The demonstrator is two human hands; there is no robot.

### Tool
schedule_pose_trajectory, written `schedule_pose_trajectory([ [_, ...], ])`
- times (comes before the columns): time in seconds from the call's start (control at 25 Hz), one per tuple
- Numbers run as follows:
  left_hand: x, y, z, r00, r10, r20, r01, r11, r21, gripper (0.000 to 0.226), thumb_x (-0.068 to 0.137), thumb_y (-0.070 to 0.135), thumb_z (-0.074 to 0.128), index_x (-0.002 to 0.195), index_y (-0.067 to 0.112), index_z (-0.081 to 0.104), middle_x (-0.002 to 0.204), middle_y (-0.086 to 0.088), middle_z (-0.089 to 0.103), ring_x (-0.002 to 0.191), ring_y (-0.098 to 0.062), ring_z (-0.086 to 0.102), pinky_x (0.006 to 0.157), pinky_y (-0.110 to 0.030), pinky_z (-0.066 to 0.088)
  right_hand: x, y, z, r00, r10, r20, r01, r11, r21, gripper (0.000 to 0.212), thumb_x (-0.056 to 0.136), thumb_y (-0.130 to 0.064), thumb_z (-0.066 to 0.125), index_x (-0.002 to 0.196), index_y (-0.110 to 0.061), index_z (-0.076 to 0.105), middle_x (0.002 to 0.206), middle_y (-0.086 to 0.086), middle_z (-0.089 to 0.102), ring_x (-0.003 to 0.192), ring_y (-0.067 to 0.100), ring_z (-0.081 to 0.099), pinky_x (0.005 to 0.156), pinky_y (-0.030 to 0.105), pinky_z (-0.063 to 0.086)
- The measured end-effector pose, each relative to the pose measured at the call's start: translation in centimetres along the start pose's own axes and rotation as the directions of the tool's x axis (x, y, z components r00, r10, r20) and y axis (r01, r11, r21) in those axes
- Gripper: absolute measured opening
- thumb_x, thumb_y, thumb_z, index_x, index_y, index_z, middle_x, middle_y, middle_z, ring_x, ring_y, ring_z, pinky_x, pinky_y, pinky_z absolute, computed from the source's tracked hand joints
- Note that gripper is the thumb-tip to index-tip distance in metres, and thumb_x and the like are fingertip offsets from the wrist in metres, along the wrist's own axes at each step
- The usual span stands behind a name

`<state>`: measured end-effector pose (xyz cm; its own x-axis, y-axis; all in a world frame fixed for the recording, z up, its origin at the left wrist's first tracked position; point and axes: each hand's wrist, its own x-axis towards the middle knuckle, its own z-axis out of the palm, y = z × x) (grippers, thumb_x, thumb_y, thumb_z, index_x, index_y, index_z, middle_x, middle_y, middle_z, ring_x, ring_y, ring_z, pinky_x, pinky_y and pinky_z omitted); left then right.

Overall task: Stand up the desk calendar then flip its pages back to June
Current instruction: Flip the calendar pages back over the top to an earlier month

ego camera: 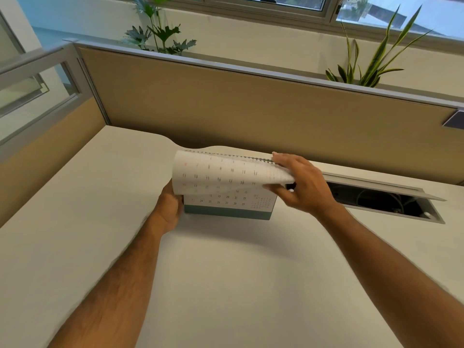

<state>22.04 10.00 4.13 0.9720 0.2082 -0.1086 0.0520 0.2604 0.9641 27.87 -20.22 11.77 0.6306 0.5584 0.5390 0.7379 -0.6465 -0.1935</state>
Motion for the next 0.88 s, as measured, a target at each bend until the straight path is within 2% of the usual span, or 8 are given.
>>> schedule_pose_trajectory([
  [0.16,0.5,-0.2,-0.2,1.0,-0.017,0.01,0.016,0.994,0.113,0.021,0.094,0.044,0.051,0.106,0.038,0.066,0.099,0.009,0.077,0.107,-0.03,0.068,0.084,-0.04,0.058,2.2,-1.2,-1.2,0.935,0.343,-0.086,-0.279,0.864,0.42,0.059,0.078,-0.064,0.068,0.097,-0.009,0.061,0.09,-0.007,0.071,0.08,0.011,0.071,0.064,0.027,0.062],
  [0.36,0.7,-0.7,-0.3,0.998,-0.062,-0.027,0.065,0.983,0.17,0.022,0.101,0.042,0.045,0.102,0.048,0.066,0.111,0.006,0.073,0.111,-0.024,0.064,0.089,-0.041,0.058,4.9,-2.2,-0.4,0.608,0.788,0.092,-0.683,0.46,0.568,0.063,0.08,-0.079,0.051,0.092,-0.018,0.06,0.09,0.002,0.073,0.074,0.014,0.073,0.059,0.03,0.06],
  [0.56,1.0,-0.6,-0.4,0.997,-0.071,-0.031,0.075,0.982,0.175,0.021,0.103,0.035,0.044,0.104,0.04,0.065,0.111,0.002,0.072,0.112,-0.026,0.064,0.094,-0.047,0.056,5.3,-2.5,0.4,0.383,0.924,0.0,-0.617,0.255,0.745,0.051,0.092,-0.072,0.039,0.088,-0.022,0.049,0.087,0.002,0.059,0.079,0.017,0.057,0.073,0.04,0.054],
  [0.64,1.1,-0.5,-0.4,0.997,-0.068,-0.021,0.071,0.982,0.175,0.021,0.104,0.033,0.043,0.106,0.039,0.064,0.112,0.001,0.071,0.111,-0.026,0.063,0.095,-0.048,0.055,3.8,-2.5,0.7,0.495,0.847,-0.193,-0.558,0.481,0.677,0.047,0.094,-0.066,0.043,0.089,-0.02,0.052,0.089,0.001,0.059,0.082,0.017,0.056,0.079,0.046,0.054],
  [0.72,1.0,-0.5,-0.4,0.998,-0.065,-0.014,0.067,0.98,0.186,0.021,0.104,0.033,0.042,0.106,0.041,0.062,0.112,0.003,0.07,0.109,-0.024,0.063,0.091,-0.045,0.056,1.5,-1.6,1.3,0.838,0.421,-0.347,-0.35,0.903,0.25,0.054,0.087,-0.063,0.059,0.107,-0.013,0.059,0.111,0.005,0.061,0.106,0.021,0.056,0.095,0.046,0.049],
  [0.76,0.9,-0.5,-0.4,0.998,-0.064,-0.012,0.065,0.976,0.21,0.022,0.104,0.034,0.041,0.107,0.044,0.06,0.112,0.005,0.069,0.108,-0.022,0.062,0.087,-0.042,0.057,0.6,-1.0,1.5,0.96,0.156,-0.233,-0.161,0.987,-0.001,0.067,0.08,-0.063,0.068,0.12,-0.01,0.057,0.127,0.011,0.057,0.121,0.027,0.051,0.107,0.047,0.043],
  [0.8,0.9,-0.4,-0.3,0.998,-0.064,-0.009,0.064,0.97,0.235,0.022,0.104,0.035,0.04,0.106,0.046,0.059,0.111,0.006,0.068,0.107,-0.021,0.062,0.083,-0.038,0.057,-0.1,-0.4,1.8,0.998,-0.029,-0.047,0.02,0.981,-0.191,0.084,0.073,-0.064,0.076,0.133,-0.01,0.05,0.142,0.018,0.049,0.133,0.034,0.043,0.115,0.052,0.035],
  [0.88,0.8,-0.4,-0.3,0.998,-0.065,-0.007,0.065,0.965,0.256,0.022,0.104,0.036,0.04,0.106,0.048,0.058,0.111,0.007,0.067,0.107,-0.02,0.061,0.082,-0.037,0.057,-1.3,0.1,2.6,0.97,-0.135,0.202,0.204,0.904,-0.377,0.106,0.063,-0.059,0.085,0.146,-0.017,0.034,0.156,0.023,0.034,0.141,0.044,0.033,0.117,0.059,0.027],
])
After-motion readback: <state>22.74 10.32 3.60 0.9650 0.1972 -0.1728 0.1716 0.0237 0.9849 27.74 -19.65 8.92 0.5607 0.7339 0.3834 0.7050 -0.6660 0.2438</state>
